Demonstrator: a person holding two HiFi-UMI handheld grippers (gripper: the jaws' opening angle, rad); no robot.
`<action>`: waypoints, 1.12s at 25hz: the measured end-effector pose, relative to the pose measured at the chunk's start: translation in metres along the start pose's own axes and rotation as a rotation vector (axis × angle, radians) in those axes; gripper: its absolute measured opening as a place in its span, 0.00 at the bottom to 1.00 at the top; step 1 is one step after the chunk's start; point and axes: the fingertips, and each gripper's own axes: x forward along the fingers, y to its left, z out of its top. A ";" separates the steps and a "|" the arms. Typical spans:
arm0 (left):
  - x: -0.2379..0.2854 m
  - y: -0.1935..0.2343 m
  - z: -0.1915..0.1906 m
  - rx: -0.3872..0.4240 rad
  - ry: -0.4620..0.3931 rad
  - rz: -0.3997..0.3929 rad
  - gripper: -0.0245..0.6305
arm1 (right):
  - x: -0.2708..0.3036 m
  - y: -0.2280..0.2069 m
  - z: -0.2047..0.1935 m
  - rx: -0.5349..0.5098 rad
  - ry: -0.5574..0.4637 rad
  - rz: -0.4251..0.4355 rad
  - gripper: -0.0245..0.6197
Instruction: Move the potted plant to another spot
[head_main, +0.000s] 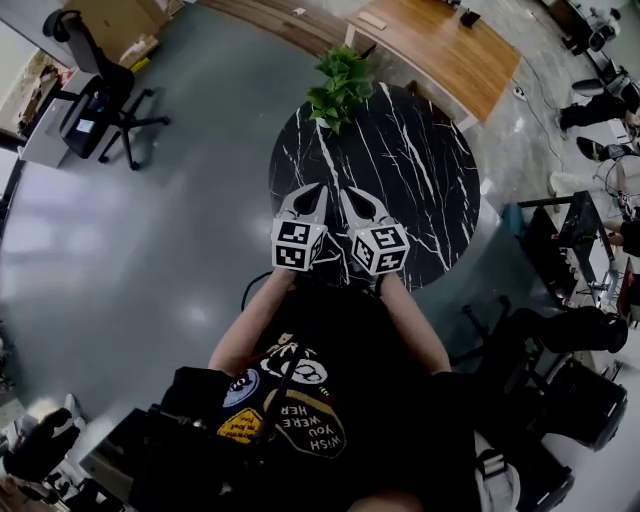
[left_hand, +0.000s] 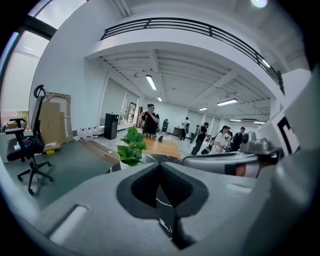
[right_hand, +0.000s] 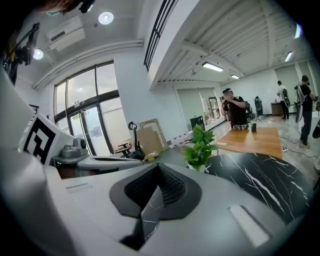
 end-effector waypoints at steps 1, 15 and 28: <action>0.004 0.001 -0.003 -0.005 0.006 0.004 0.04 | 0.003 -0.003 -0.003 -0.003 0.009 0.007 0.04; 0.119 0.075 -0.065 -0.036 0.064 0.124 0.04 | 0.142 -0.108 -0.080 -0.048 0.108 0.023 0.29; 0.143 0.157 -0.073 -0.152 0.028 0.200 0.04 | 0.327 -0.212 -0.110 -0.120 0.082 -0.171 0.87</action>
